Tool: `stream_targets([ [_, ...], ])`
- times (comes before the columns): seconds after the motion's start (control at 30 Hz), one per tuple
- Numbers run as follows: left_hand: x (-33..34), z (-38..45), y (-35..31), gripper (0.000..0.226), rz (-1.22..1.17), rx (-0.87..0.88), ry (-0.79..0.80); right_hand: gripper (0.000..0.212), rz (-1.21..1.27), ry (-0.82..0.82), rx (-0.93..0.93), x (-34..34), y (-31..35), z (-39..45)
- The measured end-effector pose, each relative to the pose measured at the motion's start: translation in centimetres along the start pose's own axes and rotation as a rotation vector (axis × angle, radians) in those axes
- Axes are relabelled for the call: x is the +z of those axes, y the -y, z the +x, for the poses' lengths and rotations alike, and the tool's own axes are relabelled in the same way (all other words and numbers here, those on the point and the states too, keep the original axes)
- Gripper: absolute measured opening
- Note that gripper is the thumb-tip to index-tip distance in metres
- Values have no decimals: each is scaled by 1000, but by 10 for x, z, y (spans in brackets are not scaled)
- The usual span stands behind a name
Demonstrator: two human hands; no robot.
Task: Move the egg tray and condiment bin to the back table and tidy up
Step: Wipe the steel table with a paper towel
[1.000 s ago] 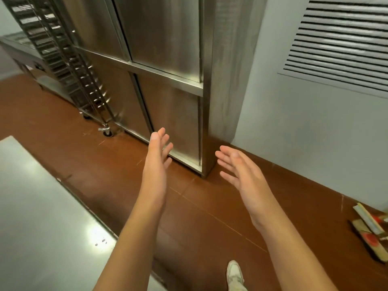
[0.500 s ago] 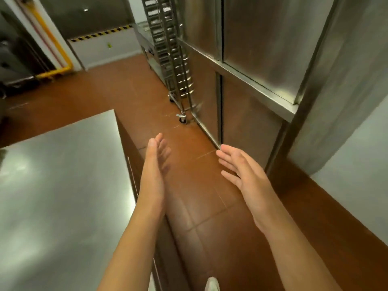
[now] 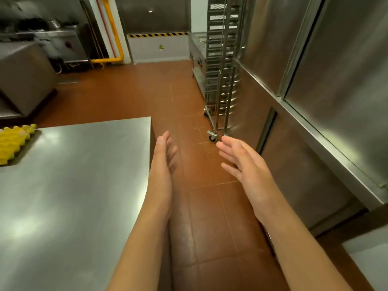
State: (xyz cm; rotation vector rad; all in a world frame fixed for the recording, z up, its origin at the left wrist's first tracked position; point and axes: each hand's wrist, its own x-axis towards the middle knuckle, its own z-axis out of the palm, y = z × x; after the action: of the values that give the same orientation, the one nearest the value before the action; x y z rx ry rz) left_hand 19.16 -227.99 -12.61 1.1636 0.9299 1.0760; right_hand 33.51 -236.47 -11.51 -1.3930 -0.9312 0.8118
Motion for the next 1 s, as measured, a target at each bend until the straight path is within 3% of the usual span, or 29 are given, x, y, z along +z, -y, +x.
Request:
stream_targets([
  [0.6,134,255,18,76,139,16,-82,37,135,97,58,-78,-26,294],
  [0.87,101,367,9,66,89,59,-278,65,119,271,90,-20,-31,420],
  [1.0,76,434,7,56,56,88,-299,62,76,303,58,16,-33,489],
])
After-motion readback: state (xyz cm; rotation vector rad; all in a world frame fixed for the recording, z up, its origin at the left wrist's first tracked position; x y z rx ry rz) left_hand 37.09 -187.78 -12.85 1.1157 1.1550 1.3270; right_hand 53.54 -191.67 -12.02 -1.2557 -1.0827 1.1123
